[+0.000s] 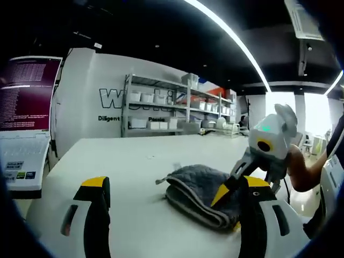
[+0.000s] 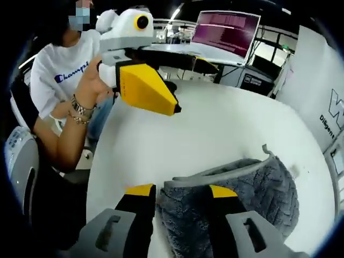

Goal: Open the folded towel by lifting each exposed corner and separating the folded layers until the towel lies flat within the target outline without major curled edges

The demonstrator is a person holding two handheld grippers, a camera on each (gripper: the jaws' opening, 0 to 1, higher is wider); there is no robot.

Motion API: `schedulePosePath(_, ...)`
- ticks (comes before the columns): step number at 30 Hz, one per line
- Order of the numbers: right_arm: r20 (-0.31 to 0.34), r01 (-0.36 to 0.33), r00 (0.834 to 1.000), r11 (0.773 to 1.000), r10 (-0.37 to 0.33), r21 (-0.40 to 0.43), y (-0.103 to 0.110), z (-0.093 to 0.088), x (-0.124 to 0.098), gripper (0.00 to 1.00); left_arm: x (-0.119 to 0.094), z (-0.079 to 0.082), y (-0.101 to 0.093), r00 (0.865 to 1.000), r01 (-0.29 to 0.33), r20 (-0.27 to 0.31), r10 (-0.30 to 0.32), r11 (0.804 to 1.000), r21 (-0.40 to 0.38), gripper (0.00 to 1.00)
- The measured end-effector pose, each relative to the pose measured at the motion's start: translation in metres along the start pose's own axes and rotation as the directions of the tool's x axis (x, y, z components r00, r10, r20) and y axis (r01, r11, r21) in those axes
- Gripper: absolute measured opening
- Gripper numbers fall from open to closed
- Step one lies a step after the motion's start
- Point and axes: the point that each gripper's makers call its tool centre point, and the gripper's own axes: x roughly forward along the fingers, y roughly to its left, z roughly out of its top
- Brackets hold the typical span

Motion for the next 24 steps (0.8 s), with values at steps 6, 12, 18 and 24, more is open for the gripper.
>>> schedulePosePath(6,0.033,0.046,0.998,0.999,-0.046,-0.010,-0.010,0.002,-0.002,0.11,0.001,-0.002,-0.002,1.000,0.007,-0.003,-0.007,1.000,-0.004,0.99)
schedulePosePath(12,0.153,0.062,0.986,0.996,-0.072,0.070,-0.022,0.014,-0.021,0.03,0.002,-0.002,0.004,1.000,-0.010,0.005,0.010,1.000,-0.027,0.99)
schedulePosePath(18,0.313,0.123,0.934,0.977,-0.174,0.175,-0.044,0.030,-0.060,0.03,0.001,-0.004,0.005,1.000,-0.014,0.003,0.014,0.999,-0.032,0.99)
schedulePosePath(24,0.389,0.257,0.854,0.930,-0.346,0.262,-0.073,0.028,-0.110,0.03,0.002,-0.004,0.001,1.000,0.006,0.008,-0.005,0.999,-0.033,0.99)
